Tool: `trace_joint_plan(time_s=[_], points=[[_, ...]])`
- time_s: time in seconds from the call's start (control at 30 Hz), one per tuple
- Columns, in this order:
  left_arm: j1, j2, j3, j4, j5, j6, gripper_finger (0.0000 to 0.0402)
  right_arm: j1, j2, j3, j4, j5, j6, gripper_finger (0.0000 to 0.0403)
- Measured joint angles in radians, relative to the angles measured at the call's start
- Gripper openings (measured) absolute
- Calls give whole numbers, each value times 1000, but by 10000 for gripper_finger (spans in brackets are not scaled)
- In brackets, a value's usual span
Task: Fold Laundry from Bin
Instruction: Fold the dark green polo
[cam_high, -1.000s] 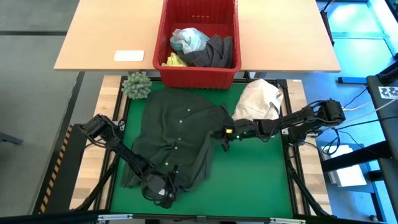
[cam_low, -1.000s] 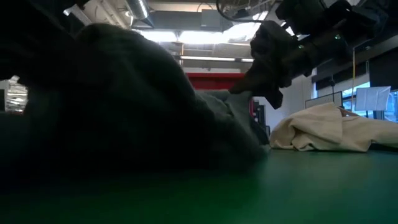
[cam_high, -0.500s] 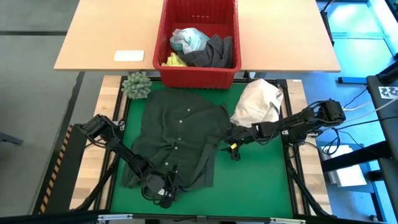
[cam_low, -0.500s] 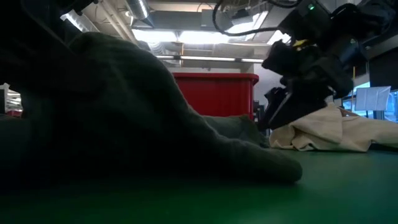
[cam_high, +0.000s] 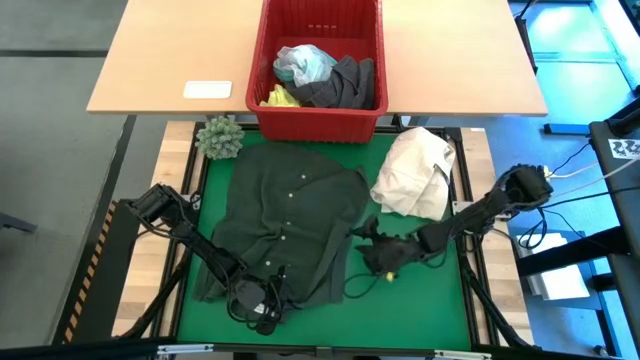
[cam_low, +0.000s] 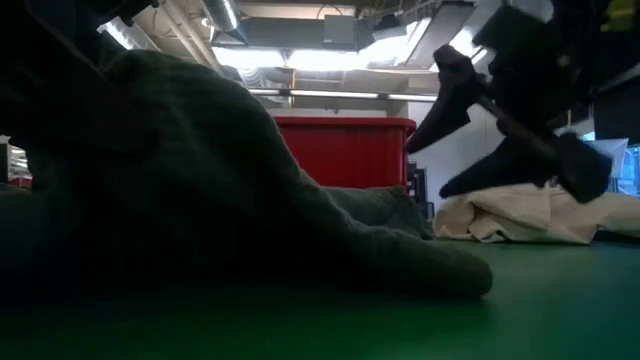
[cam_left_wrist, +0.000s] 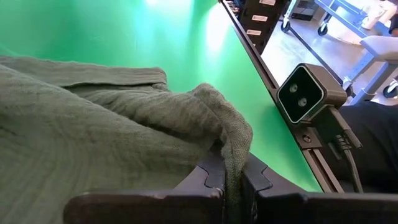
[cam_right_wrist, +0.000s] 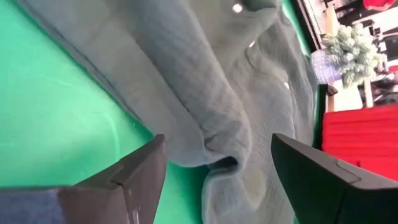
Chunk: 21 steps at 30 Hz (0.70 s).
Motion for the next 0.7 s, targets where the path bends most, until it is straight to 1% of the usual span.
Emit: trace_joint_plan(time_s=[0.33, 0.43, 0.5, 0.57, 0.63, 0.7], points=[[0, 1, 0, -25, 1, -21, 0, -1, 192, 80, -9, 25, -130, 284], [0, 1, 0, -25, 1, -23, 0, 0, 231, 94, 5, 54, -152, 274], [0, 1, 0, -27, 1, -24, 0, 1, 250, 96, 19, 76, -163, 257], [0, 1, 0, -27, 1, -25, 0, 1, 254, 96, 23, 85, -158, 232], [0, 1, 0, -28, 1, -26, 0, 0, 255, 95, 39, 98, -150, 200], [0, 1, 0, -29, 1, -26, 0, 8, 250, 94, 64, 141, -130, 165]])
